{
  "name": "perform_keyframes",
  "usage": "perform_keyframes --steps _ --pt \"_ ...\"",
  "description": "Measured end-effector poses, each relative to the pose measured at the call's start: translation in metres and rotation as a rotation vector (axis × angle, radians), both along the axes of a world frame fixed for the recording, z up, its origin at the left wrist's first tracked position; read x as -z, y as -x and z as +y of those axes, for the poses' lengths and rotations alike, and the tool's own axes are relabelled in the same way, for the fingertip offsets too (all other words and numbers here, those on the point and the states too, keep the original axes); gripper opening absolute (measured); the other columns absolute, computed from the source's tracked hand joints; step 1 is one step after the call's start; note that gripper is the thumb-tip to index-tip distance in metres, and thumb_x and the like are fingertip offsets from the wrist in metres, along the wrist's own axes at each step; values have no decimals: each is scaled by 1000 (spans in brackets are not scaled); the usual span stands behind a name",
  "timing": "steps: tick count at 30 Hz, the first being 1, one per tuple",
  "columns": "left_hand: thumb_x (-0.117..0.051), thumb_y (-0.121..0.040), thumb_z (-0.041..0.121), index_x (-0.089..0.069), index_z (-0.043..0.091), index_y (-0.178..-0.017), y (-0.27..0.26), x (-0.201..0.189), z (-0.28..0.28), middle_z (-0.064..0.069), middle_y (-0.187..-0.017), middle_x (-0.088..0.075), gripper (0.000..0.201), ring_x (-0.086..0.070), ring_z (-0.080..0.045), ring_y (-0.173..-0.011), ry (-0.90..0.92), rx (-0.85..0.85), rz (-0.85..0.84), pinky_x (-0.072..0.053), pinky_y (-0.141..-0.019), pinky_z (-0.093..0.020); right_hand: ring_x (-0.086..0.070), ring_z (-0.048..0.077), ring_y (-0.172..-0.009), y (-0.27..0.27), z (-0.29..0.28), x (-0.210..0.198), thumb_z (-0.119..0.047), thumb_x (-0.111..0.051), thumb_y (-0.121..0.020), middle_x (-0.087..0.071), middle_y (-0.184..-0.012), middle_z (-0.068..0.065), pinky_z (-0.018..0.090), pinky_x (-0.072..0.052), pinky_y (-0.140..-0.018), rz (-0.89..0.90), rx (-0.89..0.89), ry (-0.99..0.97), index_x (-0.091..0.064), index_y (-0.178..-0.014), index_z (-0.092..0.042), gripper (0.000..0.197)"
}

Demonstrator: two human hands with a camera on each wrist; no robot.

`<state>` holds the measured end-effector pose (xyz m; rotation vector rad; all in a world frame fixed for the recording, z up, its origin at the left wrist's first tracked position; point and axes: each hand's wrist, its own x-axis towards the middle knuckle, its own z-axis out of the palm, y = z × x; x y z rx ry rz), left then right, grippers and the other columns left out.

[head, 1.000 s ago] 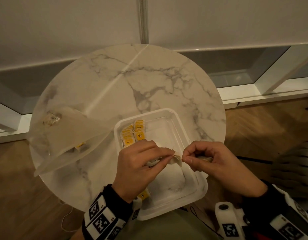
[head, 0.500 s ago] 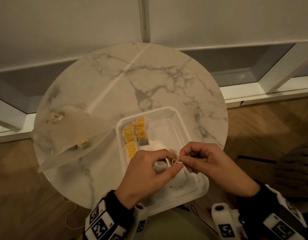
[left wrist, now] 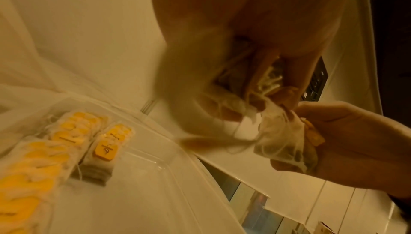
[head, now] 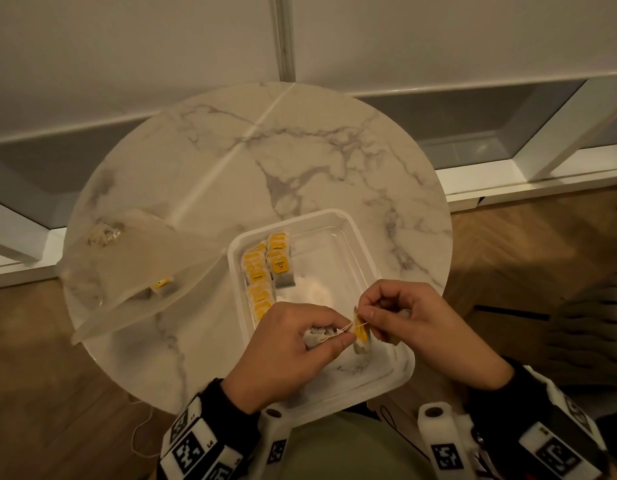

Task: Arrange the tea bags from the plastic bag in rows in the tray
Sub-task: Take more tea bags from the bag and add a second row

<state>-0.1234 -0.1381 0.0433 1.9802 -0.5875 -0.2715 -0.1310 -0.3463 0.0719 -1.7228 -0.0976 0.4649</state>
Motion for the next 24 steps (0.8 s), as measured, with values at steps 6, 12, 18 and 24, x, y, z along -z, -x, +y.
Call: perform_keyframes --steps 6,12,18,24 --pt "-66 -91 24 -78 17 -90 -1 1 2 15 -80 -72 14 -67 -5 -75 75 -35 91 -47 -72 -16 -54 6 -60 1 0 -1 -10 -63 -93 -61 -66 -5 19 -47 -60 -8 15 33 -70 -87 -10 10" --pt "-65 -91 24 -78 20 -90 -1 4 2 17 -82 -73 13 -69 -4 -78 54 -31 56 -47 -73 -15 -54 2 -58 0 3 2 -11 -64 -93 -62 -64 -7 16 -44 -59 -7 79 110 -71 -84 -12 11" --pt "-62 -92 34 -77 23 -92 -2 8 3 16 -83 -72 19 -68 -6 -77 22 -36 4 -53 -72 -30 -61 13 -72 3 7 7 -20 -61 -96 -68 -81 -5 22 -48 -65 -62 114 223 -69 -88 -20 11" --pt "-60 -92 38 -76 25 -93 -1 12 5 18 -84 -71 21 -67 -3 -77 -20 -68 -60 -53 -70 -34 -62 8 -70 3 7 5 -12 -62 -95 -69 -78 -3 19 -50 -63 -62 122 161 -70 -86 -14 12"
